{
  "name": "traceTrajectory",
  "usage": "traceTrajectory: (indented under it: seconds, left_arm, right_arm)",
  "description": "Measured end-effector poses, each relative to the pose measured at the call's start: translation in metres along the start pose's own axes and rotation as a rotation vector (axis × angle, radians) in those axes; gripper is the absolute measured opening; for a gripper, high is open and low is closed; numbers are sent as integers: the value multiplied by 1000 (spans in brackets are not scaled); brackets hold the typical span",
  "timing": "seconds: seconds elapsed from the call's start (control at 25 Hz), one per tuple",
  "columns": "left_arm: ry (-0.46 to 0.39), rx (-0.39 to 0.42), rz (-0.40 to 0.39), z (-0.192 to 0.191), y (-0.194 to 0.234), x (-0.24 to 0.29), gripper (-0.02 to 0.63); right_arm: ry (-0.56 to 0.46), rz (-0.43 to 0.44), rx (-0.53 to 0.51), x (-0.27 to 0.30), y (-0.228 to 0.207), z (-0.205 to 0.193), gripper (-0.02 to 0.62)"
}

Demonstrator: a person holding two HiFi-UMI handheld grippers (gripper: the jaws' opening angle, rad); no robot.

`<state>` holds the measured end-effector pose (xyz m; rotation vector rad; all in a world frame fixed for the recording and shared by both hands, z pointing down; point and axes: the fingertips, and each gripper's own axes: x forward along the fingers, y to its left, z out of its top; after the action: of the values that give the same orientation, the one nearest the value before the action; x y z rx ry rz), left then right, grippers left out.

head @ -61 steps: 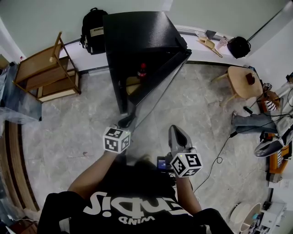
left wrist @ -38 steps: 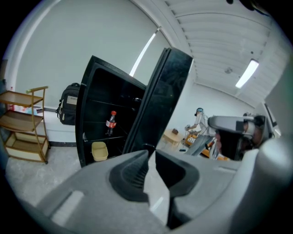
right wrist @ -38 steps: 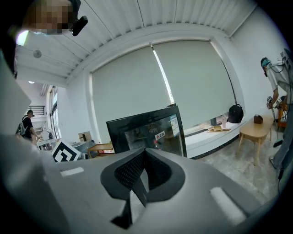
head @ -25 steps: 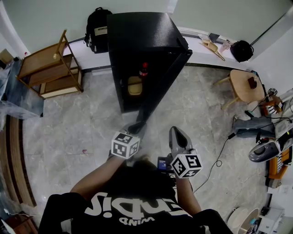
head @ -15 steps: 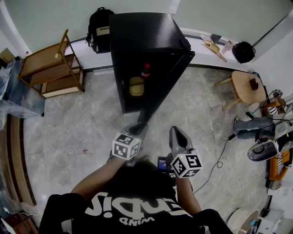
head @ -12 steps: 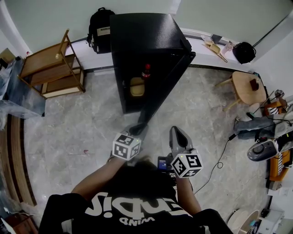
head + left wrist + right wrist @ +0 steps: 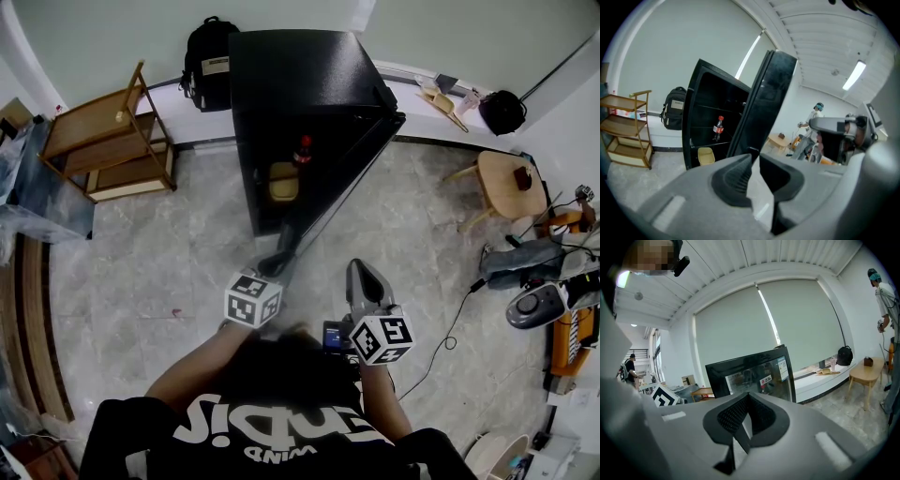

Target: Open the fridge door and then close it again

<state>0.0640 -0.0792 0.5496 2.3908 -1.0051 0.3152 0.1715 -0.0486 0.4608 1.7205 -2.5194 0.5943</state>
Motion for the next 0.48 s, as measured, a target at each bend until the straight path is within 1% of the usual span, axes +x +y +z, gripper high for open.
traceTrajectory:
  seconds: [0.28, 0.48]
  left_arm:
    - [-22, 4, 45, 12, 30, -5, 55]
    - [-37, -9, 77, 22, 55, -7, 54]
  right_arm:
    - [5, 12, -8, 12, 2, 2, -3]
    - [11, 23, -15, 22, 6, 3, -3]
